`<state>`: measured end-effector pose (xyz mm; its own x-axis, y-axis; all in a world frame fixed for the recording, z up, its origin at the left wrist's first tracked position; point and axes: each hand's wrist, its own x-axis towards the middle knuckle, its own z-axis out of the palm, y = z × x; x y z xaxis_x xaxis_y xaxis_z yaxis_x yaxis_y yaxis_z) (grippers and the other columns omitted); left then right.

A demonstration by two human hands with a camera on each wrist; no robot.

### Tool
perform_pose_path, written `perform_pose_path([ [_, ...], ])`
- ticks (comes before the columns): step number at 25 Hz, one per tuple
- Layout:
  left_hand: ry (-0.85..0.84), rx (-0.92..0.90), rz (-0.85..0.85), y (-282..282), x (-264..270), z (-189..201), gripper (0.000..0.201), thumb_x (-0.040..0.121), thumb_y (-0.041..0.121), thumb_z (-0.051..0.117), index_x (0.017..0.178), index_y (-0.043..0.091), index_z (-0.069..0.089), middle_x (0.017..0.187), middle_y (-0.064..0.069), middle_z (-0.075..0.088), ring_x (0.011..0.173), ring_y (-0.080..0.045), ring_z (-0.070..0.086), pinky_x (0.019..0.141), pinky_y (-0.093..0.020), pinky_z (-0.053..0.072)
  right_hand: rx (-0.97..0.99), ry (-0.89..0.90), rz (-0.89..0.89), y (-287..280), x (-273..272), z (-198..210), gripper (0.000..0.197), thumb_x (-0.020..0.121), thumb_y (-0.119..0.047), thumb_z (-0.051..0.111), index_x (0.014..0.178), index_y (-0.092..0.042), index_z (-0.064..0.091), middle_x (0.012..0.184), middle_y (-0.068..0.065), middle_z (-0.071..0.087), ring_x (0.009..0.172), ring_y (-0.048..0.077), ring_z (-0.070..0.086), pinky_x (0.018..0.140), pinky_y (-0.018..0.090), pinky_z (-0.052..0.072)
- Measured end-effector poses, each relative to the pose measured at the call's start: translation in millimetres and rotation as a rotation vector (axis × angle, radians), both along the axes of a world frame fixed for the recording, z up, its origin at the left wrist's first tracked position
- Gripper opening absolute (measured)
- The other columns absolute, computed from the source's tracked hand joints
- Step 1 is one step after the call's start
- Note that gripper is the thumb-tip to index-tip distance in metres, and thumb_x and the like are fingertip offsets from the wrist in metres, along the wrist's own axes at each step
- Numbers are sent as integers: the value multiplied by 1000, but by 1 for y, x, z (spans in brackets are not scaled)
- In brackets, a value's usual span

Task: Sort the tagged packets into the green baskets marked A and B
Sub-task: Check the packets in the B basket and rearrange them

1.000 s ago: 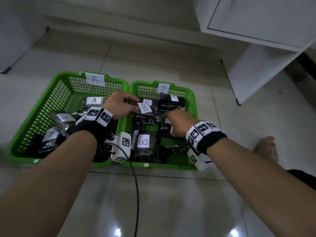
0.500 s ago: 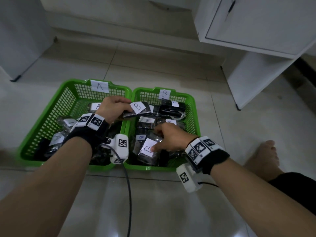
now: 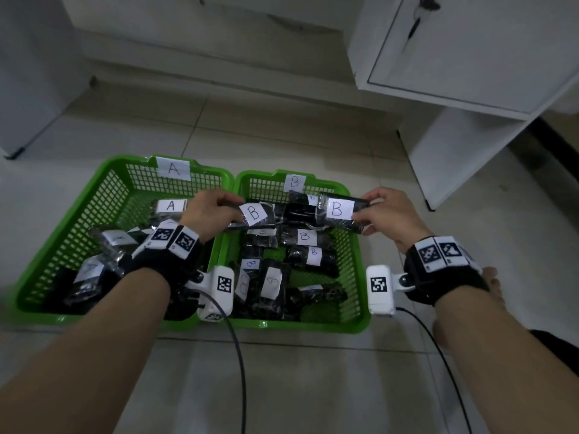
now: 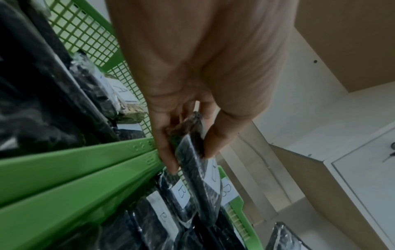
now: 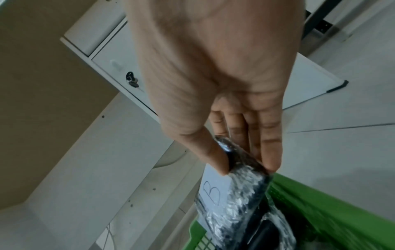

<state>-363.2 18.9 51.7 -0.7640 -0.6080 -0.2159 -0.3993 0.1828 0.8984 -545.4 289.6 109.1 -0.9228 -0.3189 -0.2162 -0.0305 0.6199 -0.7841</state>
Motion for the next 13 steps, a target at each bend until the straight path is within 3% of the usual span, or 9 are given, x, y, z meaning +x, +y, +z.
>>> perform_pose_path([
  [4,31,56,16,-2,-3,0,33,78,5,77,104,23,73,99,1,76,99,-20,70,97,-42,55,-15,71,47,-9,0,-13,39,71,7,81,87,-25,66,94,10,73,80,24,73,62,34,61],
  [8,179,584,171,-3,5,0,35,93,-11,51,124,1,62,125,-20,65,114,-33,63,89,-43,56,-20,99,51,-15,10,-26,40,77,4,78,95,-29,66,101,2,72,89,17,71,67,29,59],
  [13,276,833,172,-9,10,2,38,97,-10,39,132,-3,52,131,-22,60,115,-31,61,79,-39,60,-141,-20,12,-24,9,-21,36,84,7,69,100,-25,64,114,6,67,96,20,69,64,25,54],
])
